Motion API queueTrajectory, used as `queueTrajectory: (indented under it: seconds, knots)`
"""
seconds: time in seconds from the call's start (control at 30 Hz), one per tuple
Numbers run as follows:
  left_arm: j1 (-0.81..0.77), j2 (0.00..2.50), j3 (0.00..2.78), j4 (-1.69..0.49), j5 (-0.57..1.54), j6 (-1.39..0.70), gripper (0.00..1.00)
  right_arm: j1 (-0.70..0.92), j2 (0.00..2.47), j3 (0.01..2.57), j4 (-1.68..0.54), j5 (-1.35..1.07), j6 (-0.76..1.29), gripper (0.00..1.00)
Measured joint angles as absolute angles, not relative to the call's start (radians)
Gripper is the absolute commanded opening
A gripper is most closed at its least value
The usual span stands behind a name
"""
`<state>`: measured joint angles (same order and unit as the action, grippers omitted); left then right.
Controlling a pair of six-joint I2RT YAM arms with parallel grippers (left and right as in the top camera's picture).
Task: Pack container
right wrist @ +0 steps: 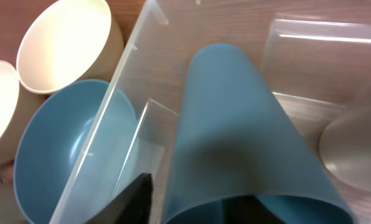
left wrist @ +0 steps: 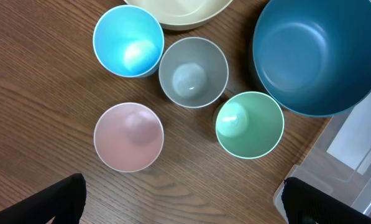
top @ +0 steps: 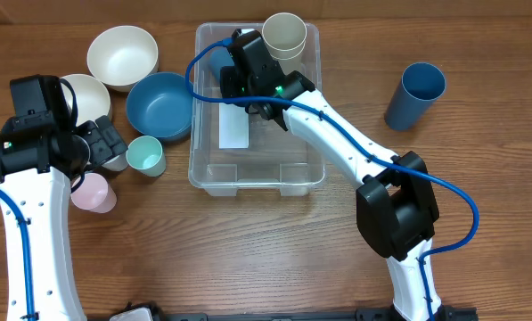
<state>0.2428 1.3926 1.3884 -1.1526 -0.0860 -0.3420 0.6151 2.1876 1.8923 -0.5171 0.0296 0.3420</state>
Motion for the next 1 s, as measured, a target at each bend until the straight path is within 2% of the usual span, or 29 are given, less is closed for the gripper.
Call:
queueTrajectory:
  seconds: [0.17, 0.4, 0.5, 1.0]
  knots:
    - [0.243, 1.393, 1.388, -1.153, -0.086, -0.342, 1.00, 0.615, 2.188, 1.893, -0.517, 0.035, 0.347, 0.21]
    - [0.243, 1.393, 1.388, -1.153, -0.086, -0.342, 1.00, 0.615, 2.188, 1.893, -0.517, 0.039, 0.349, 0.07]
    - [0.243, 1.393, 1.388, -1.153, -0.086, -0.342, 1.00, 0.615, 2.188, 1.893, -0.518, 0.044, 0.350, 0.04]
    - [0.243, 1.393, 1.388, -1.153, -0.086, -0.342, 1.00, 0.617, 2.188, 1.898, -0.583, 0.052, 0.297, 0.04]
